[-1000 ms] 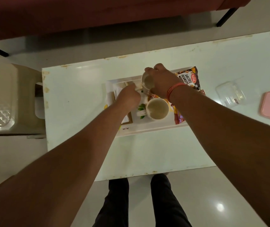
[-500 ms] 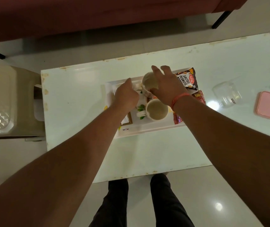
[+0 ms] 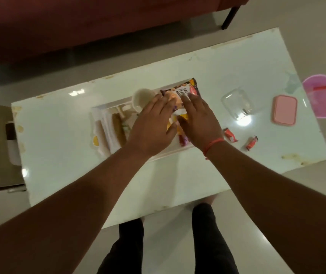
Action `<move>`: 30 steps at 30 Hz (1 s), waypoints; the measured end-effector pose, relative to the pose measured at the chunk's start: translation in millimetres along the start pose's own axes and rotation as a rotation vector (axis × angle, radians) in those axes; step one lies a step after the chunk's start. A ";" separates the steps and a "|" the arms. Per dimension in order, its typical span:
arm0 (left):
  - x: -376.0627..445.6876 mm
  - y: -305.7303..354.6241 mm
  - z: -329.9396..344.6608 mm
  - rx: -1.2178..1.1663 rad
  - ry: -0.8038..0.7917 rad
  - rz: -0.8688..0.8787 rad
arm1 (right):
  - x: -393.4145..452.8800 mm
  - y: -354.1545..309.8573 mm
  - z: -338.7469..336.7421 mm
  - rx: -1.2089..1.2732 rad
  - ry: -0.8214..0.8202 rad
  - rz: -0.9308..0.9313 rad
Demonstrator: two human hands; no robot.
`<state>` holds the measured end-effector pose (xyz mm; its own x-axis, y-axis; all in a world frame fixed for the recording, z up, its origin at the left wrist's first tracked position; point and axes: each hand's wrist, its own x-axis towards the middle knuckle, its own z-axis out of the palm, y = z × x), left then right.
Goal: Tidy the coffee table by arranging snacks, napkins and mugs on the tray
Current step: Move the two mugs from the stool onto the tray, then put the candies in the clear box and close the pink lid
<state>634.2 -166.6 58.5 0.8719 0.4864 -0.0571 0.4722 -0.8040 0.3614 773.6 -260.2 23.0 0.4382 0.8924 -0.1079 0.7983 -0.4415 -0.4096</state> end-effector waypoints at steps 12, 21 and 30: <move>64.7 155.7 110.6 -0.016 -0.327 0.133 | -81.8 187.5 -43.0 -0.069 -0.124 0.159; 88.1 168.3 139.7 0.326 -0.501 0.162 | -94.0 227.4 -13.3 -0.247 -0.234 0.020; 93.0 174.1 147.2 0.410 -0.467 0.170 | -85.1 236.6 -23.7 -0.034 -0.133 0.176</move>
<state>816.6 -311.7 -20.9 0.8598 0.2149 -0.4632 0.2533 -0.9672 0.0215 935.0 -442.8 -43.3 0.5151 0.8048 -0.2948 0.7289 -0.5923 -0.3433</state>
